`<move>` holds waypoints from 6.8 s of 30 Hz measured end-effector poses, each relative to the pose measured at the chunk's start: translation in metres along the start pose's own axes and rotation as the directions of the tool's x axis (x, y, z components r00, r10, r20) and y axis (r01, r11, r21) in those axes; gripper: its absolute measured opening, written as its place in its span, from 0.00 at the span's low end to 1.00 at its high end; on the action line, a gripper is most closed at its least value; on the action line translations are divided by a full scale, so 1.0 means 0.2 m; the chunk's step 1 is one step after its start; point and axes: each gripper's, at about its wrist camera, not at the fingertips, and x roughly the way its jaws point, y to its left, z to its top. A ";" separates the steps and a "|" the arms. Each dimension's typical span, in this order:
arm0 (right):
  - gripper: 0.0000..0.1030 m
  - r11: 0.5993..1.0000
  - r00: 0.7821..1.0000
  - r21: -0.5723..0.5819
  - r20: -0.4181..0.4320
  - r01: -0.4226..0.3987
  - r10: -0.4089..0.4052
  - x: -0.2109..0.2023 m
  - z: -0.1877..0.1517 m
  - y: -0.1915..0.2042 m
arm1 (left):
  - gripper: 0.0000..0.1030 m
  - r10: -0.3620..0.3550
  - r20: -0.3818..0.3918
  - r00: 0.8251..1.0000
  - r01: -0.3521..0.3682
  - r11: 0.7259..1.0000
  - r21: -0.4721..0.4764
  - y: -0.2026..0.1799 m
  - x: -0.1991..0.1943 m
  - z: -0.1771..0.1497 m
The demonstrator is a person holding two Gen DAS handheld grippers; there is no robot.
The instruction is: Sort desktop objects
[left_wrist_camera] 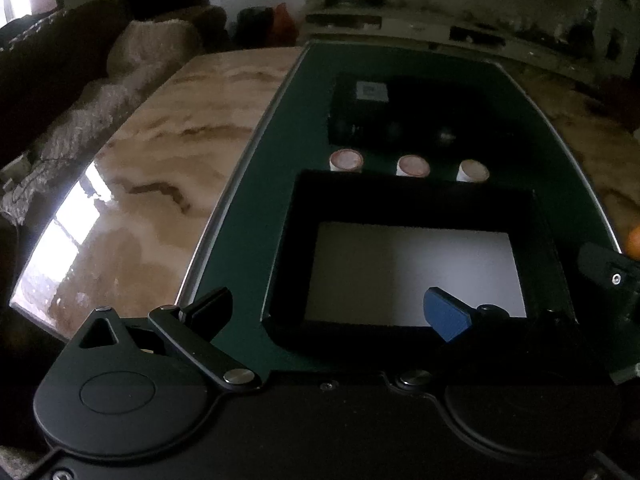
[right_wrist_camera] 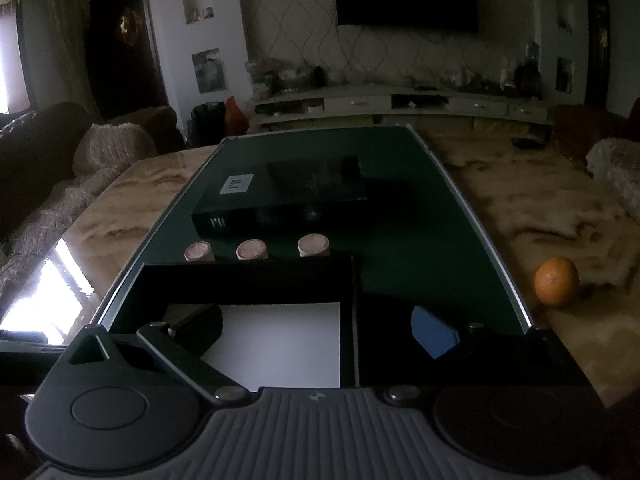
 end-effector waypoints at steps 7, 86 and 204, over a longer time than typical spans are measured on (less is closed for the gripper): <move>1.00 1.000 1.000 0.006 -0.027 0.003 -0.003 0.02 -0.02 -0.02 | 1.00 -0.014 0.006 1.000 0.014 1.000 -0.011 0.02 -0.02 -0.02; 1.00 0.995 0.995 -0.058 -0.063 0.079 -0.082 0.04 0.07 0.12 | 1.00 -0.025 0.041 0.999 0.024 0.999 0.025 0.05 -0.13 0.05; 1.00 0.998 0.991 -0.061 -0.130 0.003 -0.011 0.11 0.12 0.07 | 1.00 -0.064 0.000 0.998 0.064 0.998 0.005 0.17 -0.09 0.25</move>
